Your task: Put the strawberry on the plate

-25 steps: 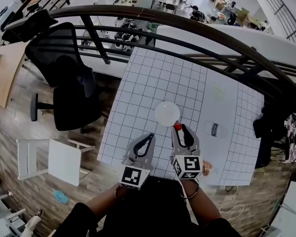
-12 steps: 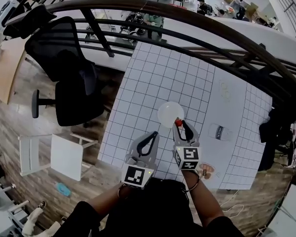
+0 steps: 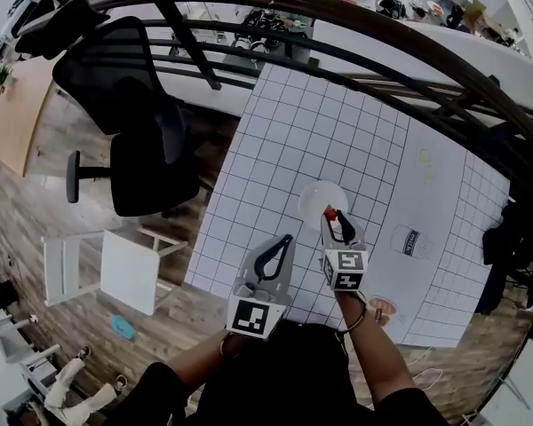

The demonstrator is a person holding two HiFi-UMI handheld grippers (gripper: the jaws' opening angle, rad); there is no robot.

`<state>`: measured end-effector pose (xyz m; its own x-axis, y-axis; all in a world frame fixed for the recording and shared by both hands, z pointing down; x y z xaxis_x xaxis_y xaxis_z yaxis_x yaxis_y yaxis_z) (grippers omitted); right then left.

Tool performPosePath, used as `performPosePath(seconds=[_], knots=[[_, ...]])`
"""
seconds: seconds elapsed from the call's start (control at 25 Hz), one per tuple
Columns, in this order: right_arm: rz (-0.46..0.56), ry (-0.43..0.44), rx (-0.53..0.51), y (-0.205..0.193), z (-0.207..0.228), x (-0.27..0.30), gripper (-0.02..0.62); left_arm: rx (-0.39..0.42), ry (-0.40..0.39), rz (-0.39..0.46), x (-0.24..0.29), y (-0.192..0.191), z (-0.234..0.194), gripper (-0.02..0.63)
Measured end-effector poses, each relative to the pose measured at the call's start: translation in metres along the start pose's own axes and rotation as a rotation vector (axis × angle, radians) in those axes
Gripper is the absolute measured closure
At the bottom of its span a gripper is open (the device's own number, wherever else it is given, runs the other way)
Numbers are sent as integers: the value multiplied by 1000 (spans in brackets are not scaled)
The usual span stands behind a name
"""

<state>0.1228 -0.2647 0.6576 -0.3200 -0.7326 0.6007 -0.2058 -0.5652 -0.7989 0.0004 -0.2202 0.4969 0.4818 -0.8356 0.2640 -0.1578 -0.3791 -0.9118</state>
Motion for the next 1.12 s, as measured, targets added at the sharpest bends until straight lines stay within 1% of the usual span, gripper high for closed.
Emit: performPosePath(seconds=[0.2, 0.44, 0.6, 0.72, 0.92, 1.12], knots=[[-52, -4, -40, -22, 2, 25, 457, 1, 12, -12, 7, -7, -7, 595], [-106, -6, -60, -45, 6, 44, 457, -12, 26, -30, 13, -13, -16, 595], [-140, -3, -58, -58, 9, 56, 457, -15, 39, -45, 16, -16, -21, 595], [-152, 2, -53, -65, 11, 68, 457, 3, 43, -37, 20, -13, -20, 595], [-197, -7, -17, -78, 15, 77, 457, -34, 42, -40, 24, -11, -18, 595], [-207, 15, -29, -78, 10, 84, 457, -42, 79, -65, 20, -16, -29, 595]])
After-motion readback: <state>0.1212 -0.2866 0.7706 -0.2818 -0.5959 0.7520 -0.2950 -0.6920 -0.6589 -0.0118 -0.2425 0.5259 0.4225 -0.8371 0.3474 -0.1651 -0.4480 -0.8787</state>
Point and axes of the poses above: the fingertips, and each gripper's own axes: x forward along the fingers, z to its right, y out of its top, the point moved 2 cm from there along -x, backward along the fingers, and after that the axes turned 7 degrees about -x, right-handed, at the moved point
